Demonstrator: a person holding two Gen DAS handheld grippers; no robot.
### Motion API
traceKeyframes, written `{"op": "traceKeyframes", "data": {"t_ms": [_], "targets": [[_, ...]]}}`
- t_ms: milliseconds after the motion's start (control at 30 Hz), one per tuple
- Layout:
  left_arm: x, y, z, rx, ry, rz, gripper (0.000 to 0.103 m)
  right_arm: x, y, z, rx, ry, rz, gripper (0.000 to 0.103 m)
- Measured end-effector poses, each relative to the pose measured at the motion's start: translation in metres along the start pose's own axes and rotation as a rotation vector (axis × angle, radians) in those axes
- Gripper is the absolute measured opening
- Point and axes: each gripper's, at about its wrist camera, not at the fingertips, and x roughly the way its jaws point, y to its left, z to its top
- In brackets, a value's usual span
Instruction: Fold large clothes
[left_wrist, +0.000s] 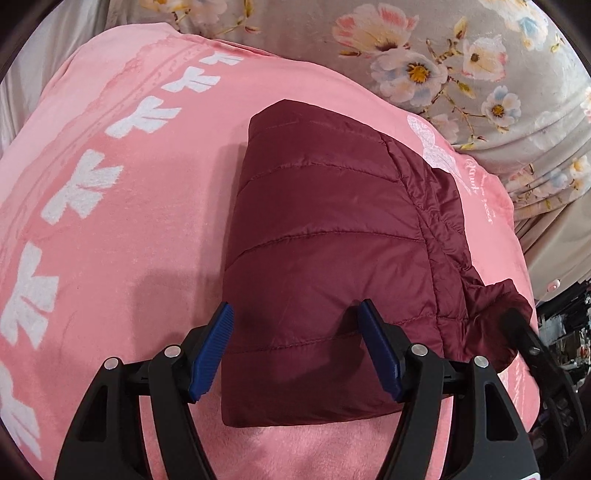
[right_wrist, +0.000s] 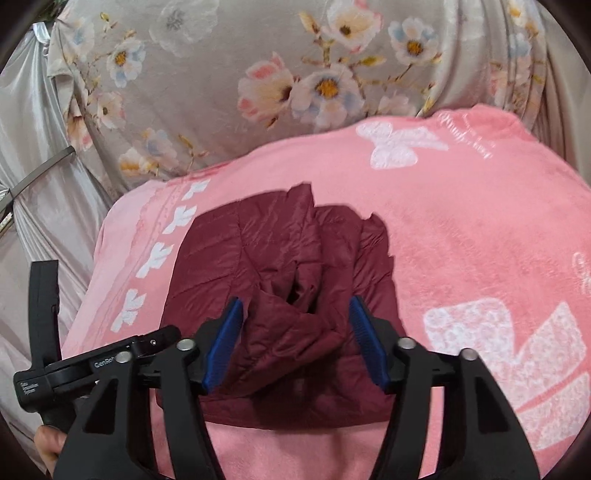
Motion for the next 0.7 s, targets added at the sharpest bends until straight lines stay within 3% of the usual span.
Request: {"op": "traceKeyframes", "data": {"t_ms": [100, 300, 467, 700], "targets": [[-0.003, -0.002, 0.002, 0.021, -0.007, -0.006, 0.067, 0.000, -0.011, -0.004, 0.035, 0.000, 0.024, 0.009], [0.001, -0.022, 0.002, 0.080, -0.012, -0.016, 0.067, -0.025, -0.043, -0.027, 0.089, -0.034, -0.072, 0.007], [0.020, -0.043, -0.011, 0.156, 0.004, 0.019, 0.068, -0.007, -0.065, -0.054, 0.117, 0.039, -0.133, 0.007], [0.035, -0.056, -0.022, 0.241, -0.020, 0.100, 0.071, 0.015, -0.063, -0.065, 0.081, 0.061, -0.187, 0.008]]}}
